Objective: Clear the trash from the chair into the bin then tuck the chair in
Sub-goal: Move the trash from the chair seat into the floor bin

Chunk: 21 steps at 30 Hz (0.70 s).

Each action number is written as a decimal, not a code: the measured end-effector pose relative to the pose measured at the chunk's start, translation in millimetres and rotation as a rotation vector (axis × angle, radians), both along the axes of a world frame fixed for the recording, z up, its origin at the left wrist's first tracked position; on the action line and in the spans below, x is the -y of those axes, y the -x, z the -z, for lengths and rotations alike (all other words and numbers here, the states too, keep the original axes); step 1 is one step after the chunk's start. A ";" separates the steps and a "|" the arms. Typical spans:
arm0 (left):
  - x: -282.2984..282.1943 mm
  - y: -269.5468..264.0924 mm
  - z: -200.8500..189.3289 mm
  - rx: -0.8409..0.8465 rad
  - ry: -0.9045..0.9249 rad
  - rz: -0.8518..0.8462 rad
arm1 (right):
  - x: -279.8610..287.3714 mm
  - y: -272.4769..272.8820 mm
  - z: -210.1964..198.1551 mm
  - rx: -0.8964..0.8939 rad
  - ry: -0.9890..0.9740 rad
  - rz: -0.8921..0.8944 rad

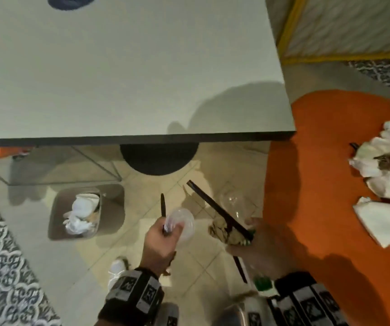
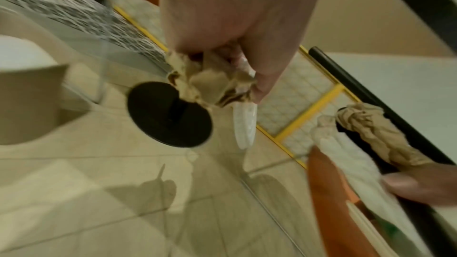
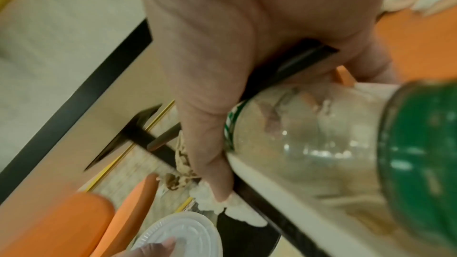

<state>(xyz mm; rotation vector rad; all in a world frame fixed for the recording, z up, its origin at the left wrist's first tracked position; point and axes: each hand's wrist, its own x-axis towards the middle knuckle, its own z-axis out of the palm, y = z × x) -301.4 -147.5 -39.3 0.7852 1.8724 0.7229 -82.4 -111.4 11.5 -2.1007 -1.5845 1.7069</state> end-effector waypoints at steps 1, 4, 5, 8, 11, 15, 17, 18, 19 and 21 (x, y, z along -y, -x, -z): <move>8.8 30.4 2.4 0.003 -0.009 -0.057 | -1.4 31.6 5.7 0.001 0.010 -0.040; 26.5 122.7 11.5 0.021 0.044 -0.226 | -6.4 133.1 22.4 -0.024 0.029 -0.155; 29.5 150.9 16.4 0.037 0.065 -0.274 | -7.2 167.1 28.9 -0.045 0.033 -0.177; 42.2 239.3 38.6 0.069 0.123 -0.331 | -7.9 276.2 49.8 -0.104 0.065 -0.227; 48.6 315.5 70.3 0.105 0.160 -0.276 | -7.1 372.2 77.9 -0.174 0.095 -0.220; 41.7 388.1 118.8 0.049 0.259 -0.096 | -9.0 463.2 122.0 -0.216 0.096 -0.219; 36.6 414.2 142.2 0.002 0.285 0.047 | -11.4 492.0 143.6 -0.221 0.078 -0.226; 32.7 422.7 151.0 0.031 0.278 0.078 | -13.0 502.3 153.3 -0.212 0.065 -0.229; 28.6 429.5 161.2 0.074 0.253 0.099 | -15.6 510.5 162.2 -0.200 0.047 -0.233; 20.0 440.5 186.3 0.121 0.240 0.136 | -21.6 522.6 174.4 -0.184 0.004 -0.230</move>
